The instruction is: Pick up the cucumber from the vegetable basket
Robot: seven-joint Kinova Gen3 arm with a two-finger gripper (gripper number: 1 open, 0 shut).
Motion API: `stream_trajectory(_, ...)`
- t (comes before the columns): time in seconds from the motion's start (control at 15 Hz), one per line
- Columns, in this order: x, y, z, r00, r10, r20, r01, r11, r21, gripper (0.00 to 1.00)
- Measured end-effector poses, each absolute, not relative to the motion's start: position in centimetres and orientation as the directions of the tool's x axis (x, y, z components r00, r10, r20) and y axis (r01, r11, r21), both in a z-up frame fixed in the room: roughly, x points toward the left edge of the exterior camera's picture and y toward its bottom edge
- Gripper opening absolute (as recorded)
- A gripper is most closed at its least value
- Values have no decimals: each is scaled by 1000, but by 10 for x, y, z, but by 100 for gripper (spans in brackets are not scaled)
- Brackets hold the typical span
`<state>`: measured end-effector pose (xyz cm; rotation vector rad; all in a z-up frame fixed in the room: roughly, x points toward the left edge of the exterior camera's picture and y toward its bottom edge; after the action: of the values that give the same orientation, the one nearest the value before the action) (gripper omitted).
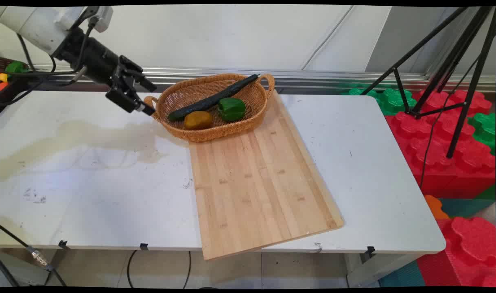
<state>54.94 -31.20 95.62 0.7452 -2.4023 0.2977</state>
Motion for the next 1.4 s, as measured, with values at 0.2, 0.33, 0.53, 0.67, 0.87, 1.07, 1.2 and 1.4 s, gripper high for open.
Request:
stream_trajectory(0.2,558,-333,954,-660,-443,607,-603,795,-75,100)
stream_trajectory(0.33,563,-345,950,-657,-450,604,-618,781,-91,100)
stream_trajectory(0.53,569,-365,940,-655,-464,596,-641,759,-113,100)
stream_trajectory(0.67,571,-379,931,-652,-471,593,-653,748,-123,100)
stream_trajectory(0.87,569,-399,918,-642,-482,597,-669,732,-129,100)
stream_trajectory(1.07,559,-429,899,-622,-492,610,-687,716,-123,100)
stream_trajectory(1.2,551,-446,887,-608,-500,616,-696,709,-112,100)
stream_trajectory(1.4,537,-471,868,-590,-518,620,-709,700,-90,100)
